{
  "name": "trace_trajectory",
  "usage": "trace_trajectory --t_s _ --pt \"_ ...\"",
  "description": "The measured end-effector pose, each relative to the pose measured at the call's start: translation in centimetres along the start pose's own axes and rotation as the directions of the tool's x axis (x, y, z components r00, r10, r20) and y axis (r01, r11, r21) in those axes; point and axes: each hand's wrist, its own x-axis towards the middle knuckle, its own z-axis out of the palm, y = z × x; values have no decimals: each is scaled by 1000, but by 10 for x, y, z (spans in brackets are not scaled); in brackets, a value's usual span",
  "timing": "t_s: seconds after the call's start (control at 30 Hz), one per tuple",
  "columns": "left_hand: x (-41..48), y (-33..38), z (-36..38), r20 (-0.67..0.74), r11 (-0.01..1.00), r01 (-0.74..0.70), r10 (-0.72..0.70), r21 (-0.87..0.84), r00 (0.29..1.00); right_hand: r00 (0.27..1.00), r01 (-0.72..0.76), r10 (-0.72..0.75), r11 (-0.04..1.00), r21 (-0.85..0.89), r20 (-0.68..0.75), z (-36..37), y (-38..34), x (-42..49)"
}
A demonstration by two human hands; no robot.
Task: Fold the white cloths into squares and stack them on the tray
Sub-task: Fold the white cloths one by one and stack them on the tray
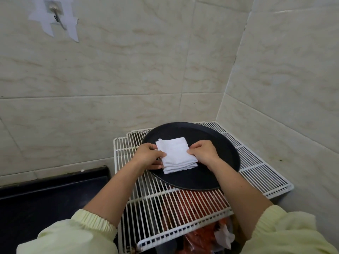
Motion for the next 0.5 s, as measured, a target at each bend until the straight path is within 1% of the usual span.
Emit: trace_trajectory --t_s 0.1,0.17,0.23,0.33,0.4,0.5 --pt "-8 1 -2 -56 998 -42 44 41 997 984 111 -132 979 -169 -116 -2 -7 -8" --pt "-15 -1 -9 -110 992 -87 97 93 989 972 175 -202 963 -203 -120 1 -15 -18" --pt "-21 -4 -20 -156 976 -144 170 164 973 959 256 -274 948 -189 -77 9 -25 -28" --pt "-35 -6 -46 -227 941 -200 265 272 937 921 386 -387 906 -171 28 27 -50 -50" --pt "-54 -13 -71 -282 928 -183 280 326 918 891 453 -442 878 -156 101 48 -69 -69" --pt "-83 -36 -109 -375 927 -134 269 350 887 866 491 -468 862 -126 176 88 -89 -100"
